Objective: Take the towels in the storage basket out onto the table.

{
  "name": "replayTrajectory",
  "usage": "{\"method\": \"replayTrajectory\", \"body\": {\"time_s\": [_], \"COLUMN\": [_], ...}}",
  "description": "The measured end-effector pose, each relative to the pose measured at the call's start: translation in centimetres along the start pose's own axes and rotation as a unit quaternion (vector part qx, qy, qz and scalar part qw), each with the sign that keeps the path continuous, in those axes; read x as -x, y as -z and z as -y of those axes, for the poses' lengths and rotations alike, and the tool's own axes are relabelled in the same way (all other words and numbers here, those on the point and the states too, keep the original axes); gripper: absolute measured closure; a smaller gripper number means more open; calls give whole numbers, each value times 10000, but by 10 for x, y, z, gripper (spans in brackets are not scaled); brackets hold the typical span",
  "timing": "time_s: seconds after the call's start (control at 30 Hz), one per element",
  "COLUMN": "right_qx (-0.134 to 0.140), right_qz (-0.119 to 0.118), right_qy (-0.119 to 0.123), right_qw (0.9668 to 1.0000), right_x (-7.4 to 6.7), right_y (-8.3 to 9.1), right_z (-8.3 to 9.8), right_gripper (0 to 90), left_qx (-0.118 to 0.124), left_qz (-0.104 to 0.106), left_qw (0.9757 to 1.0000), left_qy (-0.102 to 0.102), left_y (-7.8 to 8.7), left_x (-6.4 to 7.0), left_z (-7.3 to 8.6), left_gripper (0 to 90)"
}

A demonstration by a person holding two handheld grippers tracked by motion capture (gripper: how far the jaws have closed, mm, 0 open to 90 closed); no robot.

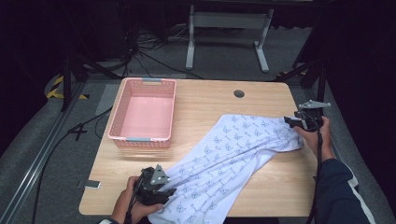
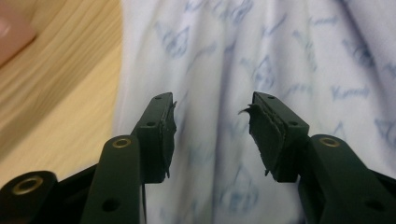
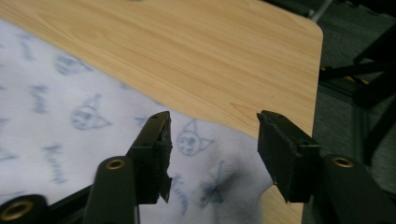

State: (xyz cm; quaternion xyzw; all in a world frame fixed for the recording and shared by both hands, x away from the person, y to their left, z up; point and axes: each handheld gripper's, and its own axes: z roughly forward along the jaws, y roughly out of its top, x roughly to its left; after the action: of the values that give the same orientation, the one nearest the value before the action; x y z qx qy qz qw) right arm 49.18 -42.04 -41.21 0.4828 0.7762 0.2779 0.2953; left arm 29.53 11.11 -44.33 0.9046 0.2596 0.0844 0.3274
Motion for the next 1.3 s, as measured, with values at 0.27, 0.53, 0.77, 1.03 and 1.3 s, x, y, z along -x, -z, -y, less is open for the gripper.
{"method": "replayTrajectory", "body": {"time_s": [0.27,0.53,0.77,1.03,1.3], "right_qx": [-664,-613,88,854,264], "right_qz": [-659,-783,-1322,-2529,-3481], "right_qy": [-283,29,534,1922,2799], "right_qw": [9952,9950,9897,9444,8943], "right_x": [10,1,-25,-120,-199], "right_y": [-36,-36,-2,68,78], "right_z": [6,2,-12,-9,31], "right_gripper": [306,715,785,773,736], "left_qx": [-208,-220,-269,-380,-431], "left_qz": [343,486,478,428,701], "left_qw": [9988,9981,9979,9976,9947], "left_qy": [-275,-317,-348,-402,-613], "left_y": [-28,-27,-27,-28,-33], "left_x": [8,13,19,25,36], "left_z": [-18,-15,-15,-19,-26], "left_gripper": [508,584,580,571,555]}}
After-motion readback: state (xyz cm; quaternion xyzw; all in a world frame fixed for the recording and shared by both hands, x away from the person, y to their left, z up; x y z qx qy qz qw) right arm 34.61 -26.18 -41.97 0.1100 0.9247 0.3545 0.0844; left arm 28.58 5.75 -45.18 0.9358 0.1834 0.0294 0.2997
